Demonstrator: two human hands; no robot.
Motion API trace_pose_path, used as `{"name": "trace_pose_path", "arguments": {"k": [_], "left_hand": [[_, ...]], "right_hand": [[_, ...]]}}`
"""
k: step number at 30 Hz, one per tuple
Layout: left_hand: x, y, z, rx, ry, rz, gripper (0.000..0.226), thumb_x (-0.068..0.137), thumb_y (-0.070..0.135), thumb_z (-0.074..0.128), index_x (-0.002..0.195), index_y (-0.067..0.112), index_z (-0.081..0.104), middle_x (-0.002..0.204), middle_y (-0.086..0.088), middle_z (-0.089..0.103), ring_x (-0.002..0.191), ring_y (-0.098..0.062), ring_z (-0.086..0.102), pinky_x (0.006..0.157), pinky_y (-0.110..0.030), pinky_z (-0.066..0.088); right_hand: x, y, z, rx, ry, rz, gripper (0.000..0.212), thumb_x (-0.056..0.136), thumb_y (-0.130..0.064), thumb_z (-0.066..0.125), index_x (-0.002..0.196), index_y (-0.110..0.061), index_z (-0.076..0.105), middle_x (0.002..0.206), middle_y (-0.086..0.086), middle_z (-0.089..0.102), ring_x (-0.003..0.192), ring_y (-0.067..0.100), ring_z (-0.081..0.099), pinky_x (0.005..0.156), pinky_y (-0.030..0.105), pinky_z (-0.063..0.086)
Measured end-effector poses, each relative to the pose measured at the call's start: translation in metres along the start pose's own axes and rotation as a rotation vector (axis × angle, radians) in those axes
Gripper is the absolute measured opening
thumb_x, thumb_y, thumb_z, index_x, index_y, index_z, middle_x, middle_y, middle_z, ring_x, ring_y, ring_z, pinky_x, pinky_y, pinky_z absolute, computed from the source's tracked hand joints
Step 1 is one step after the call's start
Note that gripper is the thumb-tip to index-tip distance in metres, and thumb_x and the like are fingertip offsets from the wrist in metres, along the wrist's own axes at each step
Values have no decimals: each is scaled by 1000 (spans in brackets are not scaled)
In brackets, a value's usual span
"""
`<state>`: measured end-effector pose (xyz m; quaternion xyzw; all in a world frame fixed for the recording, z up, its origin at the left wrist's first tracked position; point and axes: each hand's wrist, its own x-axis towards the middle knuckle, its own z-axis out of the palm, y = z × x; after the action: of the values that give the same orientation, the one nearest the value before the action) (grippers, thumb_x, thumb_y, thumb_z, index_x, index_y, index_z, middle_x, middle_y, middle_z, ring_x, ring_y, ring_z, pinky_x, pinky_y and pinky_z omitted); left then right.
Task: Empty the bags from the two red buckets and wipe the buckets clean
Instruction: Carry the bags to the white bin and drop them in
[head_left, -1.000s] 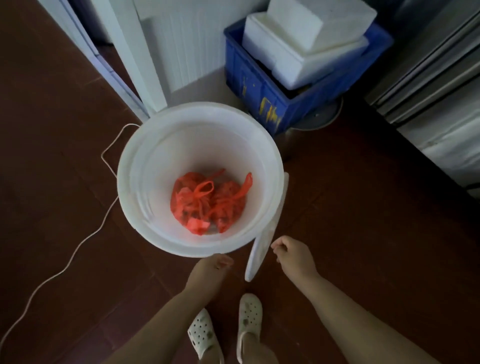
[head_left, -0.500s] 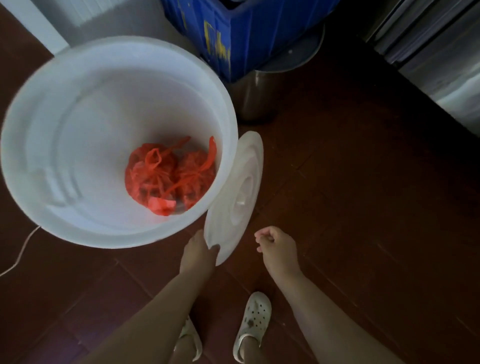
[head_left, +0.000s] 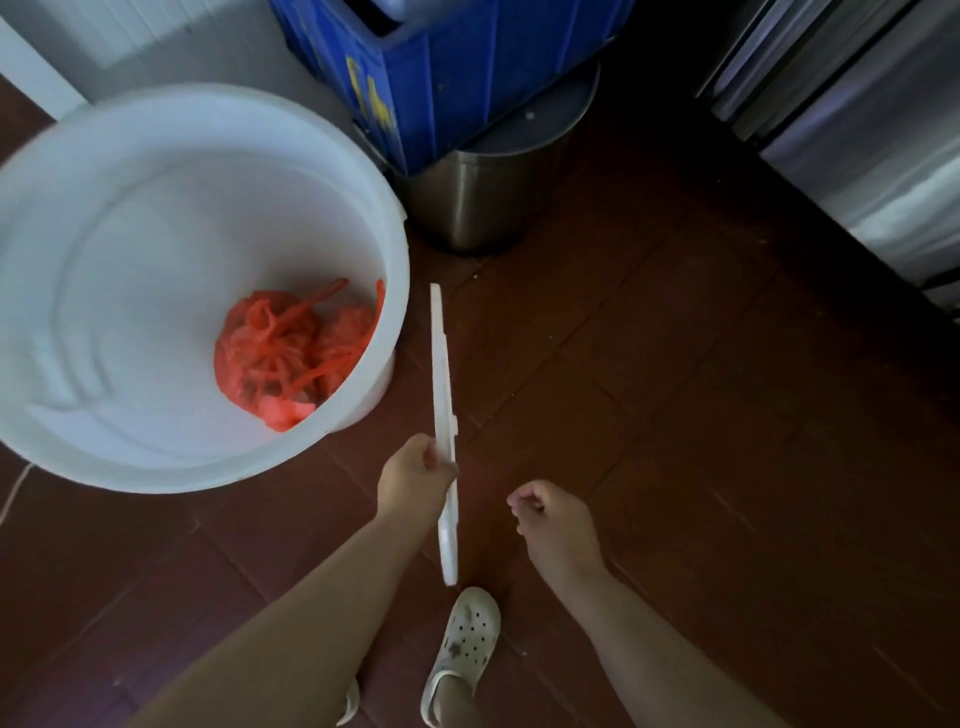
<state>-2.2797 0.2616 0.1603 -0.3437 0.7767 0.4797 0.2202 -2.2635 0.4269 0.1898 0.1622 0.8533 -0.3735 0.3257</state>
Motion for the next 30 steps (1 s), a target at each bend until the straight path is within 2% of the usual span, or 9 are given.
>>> {"name": "trace_pose_path", "arguments": {"k": [6,11,15,18,21,23,25,30], "left_hand": [[-45,45,-51,38,100,138,9,67,15,62,67,19,54,63,1,60,61,-15,56,55,-33,46],[-67,80,-127,-28,249,225,14,75,22,63,71,19,50,65,4,58,62,-15,52,53,-29,38],[-68,89,-201,-320,326,166,17,81,22,63,68,20,52,63,2,56,58,-17,48,55,-30,41],[-58,79,-260,-592,339,102,13,83,18,64,72,22,58,70,1,62,62,-19,56,52,-29,47],[-39,58,-317,-789,343,7,6,82,20,67,82,16,62,79,-5,69,66,-22,63,54,-28,50],[-22,42,-350,-892,369,-42,7,84,18,67,87,12,64,74,-4,71,59,-16,65,51,-23,51],[-6,26,-380,-1013,388,-78,5,87,12,63,82,10,63,62,1,71,51,-10,66,45,-18,51],[39,-16,-437,-1175,350,-207,14,92,5,54,81,9,61,54,3,69,49,-8,66,48,-20,54]], "right_hand": [[-30,-24,-40,-47,24,-42,22,93,-18,46,88,-30,64,88,-13,63,80,4,62,68,26,52],[-55,-72,-47,-112,45,-131,16,95,-23,47,89,-30,61,85,-15,60,79,1,59,66,17,45],[-67,-125,-38,-124,42,-207,15,95,-23,48,95,-25,63,87,-15,60,82,2,57,66,16,42],[-72,-170,-19,-131,45,-252,17,96,-24,47,95,-24,64,88,-13,61,84,5,59,69,18,43],[-71,-213,10,-155,62,-300,16,96,-23,47,92,-26,62,86,-15,61,81,3,58,67,17,43],[-67,-239,35,-201,74,-334,17,96,-21,47,94,-26,62,88,-17,61,81,1,57,66,15,41],[-62,-261,63,-285,80,-366,18,96,-20,46,101,-24,63,96,-16,59,86,2,55,71,14,41],[-47,-304,135,-454,100,-440,21,95,-19,49,114,-22,59,116,-8,54,104,9,52,87,21,44]]}}
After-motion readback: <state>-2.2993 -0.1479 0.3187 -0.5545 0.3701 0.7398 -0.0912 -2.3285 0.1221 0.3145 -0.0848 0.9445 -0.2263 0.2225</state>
